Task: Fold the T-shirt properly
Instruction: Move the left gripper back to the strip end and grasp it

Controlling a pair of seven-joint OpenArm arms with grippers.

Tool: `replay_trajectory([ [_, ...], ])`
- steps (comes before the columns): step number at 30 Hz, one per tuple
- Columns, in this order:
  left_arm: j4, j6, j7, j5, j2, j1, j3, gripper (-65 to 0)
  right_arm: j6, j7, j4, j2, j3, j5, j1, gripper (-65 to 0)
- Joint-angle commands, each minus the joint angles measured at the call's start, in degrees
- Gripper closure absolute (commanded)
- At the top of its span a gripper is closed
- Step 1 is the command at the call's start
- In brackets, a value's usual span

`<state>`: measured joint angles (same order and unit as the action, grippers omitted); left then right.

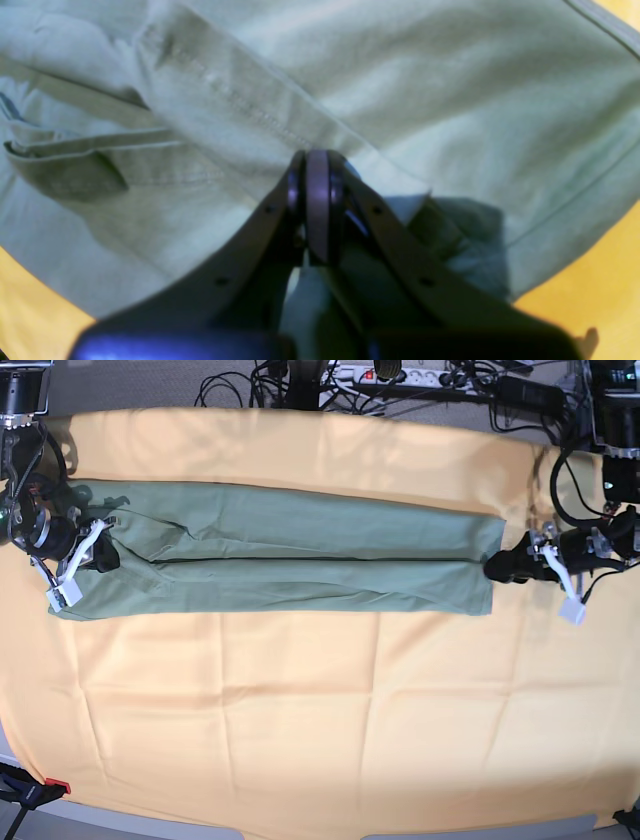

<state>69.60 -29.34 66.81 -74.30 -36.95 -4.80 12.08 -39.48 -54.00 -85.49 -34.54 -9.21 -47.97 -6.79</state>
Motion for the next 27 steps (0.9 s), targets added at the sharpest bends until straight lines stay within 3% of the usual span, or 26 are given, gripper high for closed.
replay_trajectory([
  [1, 0.5, 0.1, 1.3, 0.8, -0.3, -0.6, 0.1, -35.6, -0.2, -0.6, -0.3, -0.5, 0.2, 0.0, 0.3, 0.0],
  [5, 0.5, -0.2, 2.7, -1.0, 0.8, -0.6, -2.3, -35.6, -0.2, -0.6, -0.3, -0.5, 0.2, 0.0, 0.3, 0.0],
  [11, 0.5, -6.0, 4.9, -10.4, 0.8, -0.7, -6.1, -34.9, -0.2, -0.6, -0.3, -0.5, 0.2, 0.0, 0.3, 0.0],
  [13, 0.5, -6.1, 4.7, -10.2, 0.7, -0.8, -6.0, -24.9, -0.2, -0.6, -0.3, -0.5, 0.2, 0.0, 0.3, 0.0],
  [16, 0.5, -7.4, 4.2, -9.7, 0.7, -1.1, -5.8, -2.4, -0.2, -0.6, -0.3, -0.5, 0.2, 0.0, 0.3, 0.0],
  [17, 0.5, -7.4, 3.7, -9.6, 0.8, -1.2, -5.6, 0.0, -0.2, -0.6, -0.3, -0.5, 0.2, 0.0, 0.3, 0.0],
  [23, 0.5, -7.3, 3.1, -6.8, 0.7, -1.4, -4.3, -2.1, -0.2, -0.6, -0.3, -0.5, 0.2, 0.0, 0.3, 0.0],
  [27, 0.5, -6.6, 3.1, -6.1, 0.7, -1.4, -4.3, -22.6, -0.2, -0.6, -0.3, -0.5, 0.2, 0.0, 0.3, 0.0],
])
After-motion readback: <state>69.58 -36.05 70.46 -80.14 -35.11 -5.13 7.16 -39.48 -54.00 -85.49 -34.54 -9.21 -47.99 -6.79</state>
